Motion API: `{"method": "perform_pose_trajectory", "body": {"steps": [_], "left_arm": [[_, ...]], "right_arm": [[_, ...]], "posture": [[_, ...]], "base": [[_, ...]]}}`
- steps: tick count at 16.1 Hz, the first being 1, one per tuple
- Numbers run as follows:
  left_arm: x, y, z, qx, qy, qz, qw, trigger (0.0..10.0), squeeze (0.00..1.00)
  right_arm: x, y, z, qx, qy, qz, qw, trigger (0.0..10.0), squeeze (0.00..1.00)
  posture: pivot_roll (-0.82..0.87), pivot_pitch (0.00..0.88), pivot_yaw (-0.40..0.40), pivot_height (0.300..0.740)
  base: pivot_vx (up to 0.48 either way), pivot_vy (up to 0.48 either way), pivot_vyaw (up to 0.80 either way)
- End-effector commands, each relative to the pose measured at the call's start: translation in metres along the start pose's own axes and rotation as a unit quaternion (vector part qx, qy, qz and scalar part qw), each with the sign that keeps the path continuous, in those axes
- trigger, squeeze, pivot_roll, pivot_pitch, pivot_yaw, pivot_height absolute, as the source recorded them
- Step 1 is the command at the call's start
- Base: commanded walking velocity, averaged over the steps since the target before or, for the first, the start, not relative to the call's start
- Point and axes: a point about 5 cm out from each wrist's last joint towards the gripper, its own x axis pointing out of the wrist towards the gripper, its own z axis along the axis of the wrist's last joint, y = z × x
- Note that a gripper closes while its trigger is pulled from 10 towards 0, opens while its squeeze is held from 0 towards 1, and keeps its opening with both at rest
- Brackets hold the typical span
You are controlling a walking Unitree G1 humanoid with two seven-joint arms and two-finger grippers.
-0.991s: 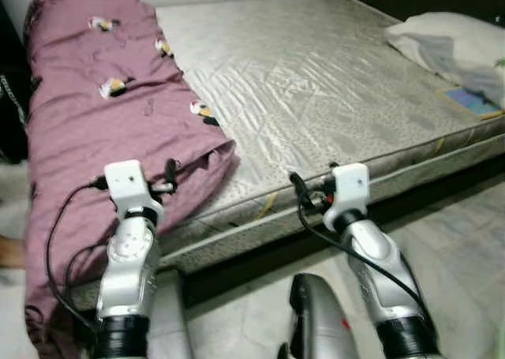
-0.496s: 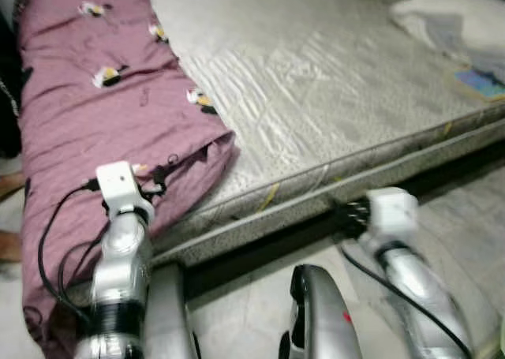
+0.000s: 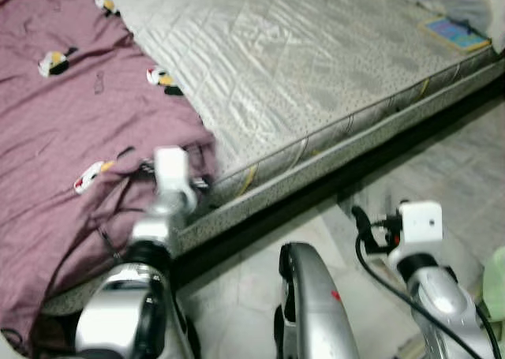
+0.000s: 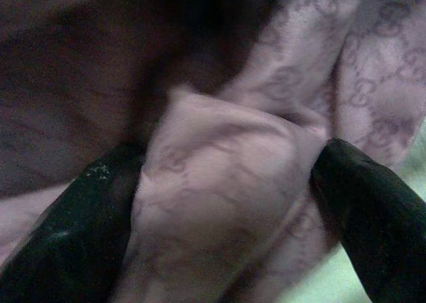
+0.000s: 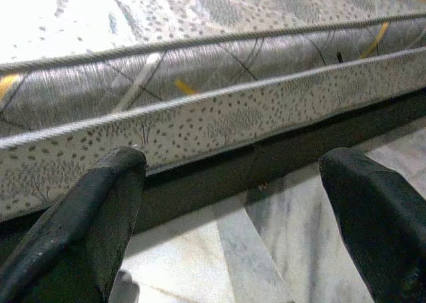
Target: Clean up the room
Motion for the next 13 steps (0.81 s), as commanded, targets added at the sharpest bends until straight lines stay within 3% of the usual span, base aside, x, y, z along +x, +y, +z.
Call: {"method": "perform_pose_trajectory", "body": {"steps": [1,3,4,6,7,8,12,13], "left_arm": [[0.001,-0.016,-0.015,0.017,0.040,-0.047,0.998,10.0,0.00],[-0.001,-0.035,-0.031,0.042,0.074,-0.105,0.991,10.0,0.00],[-0.005,-0.049,-0.046,0.092,0.098,-0.154,0.979,10.0,0.00],[-0.015,-0.076,-0.071,0.198,0.127,-0.250,0.939,10.0,0.00],[-0.016,-0.079,-0.073,0.210,0.128,-0.257,0.935,10.0,0.00],[-0.020,-0.088,-0.079,0.286,0.119,-0.290,0.905,10.0,0.00],[-0.023,-0.101,-0.071,0.392,0.046,-0.299,0.869,10.0,0.00],[-0.022,-0.103,-0.061,0.406,0.007,-0.286,0.868,10.0,0.00]], "right_arm": [[0.000,0.002,0.001,-0.003,0.002,0.001,1.000,10.0,0.00],[0.002,0.005,0.002,-0.001,0.002,0.002,1.000,10.0,0.00],[0.004,0.007,0.002,0.000,0.001,0.005,1.000,10.0,0.00],[0.010,0.009,0.003,-0.001,-0.004,0.008,1.000,10.0,0.00],[0.010,0.009,0.003,-0.001,-0.005,0.008,1.000,10.0,0.00],[0.014,0.009,0.004,-0.002,-0.007,0.007,1.000,10.0,0.00],[0.021,0.014,0.005,-0.002,-0.013,0.007,1.000,10.0,0.00],[0.023,0.016,0.006,-0.001,-0.016,0.008,1.000,10.0,0.00]], "posture": [[-0.22,0.170,-0.012,0.533],[-0.21,0.163,-0.010,0.533],[-0.21,0.152,-0.011,0.533],[-0.20,0.142,-0.009,0.533],[-0.20,0.140,-0.008,0.533],[-0.19,0.128,-0.007,0.533],[-0.18,0.106,0.001,0.533],[-0.18,0.100,0.004,0.533]], "base": [[0.000,0.000,0.00],[0.000,0.000,0.00],[0.000,0.000,0.00],[0.000,0.000,0.00],[0.000,0.000,0.00],[0.000,0.000,0.00],[0.000,0.000,0.00],[0.000,0.000,0.00]]}}
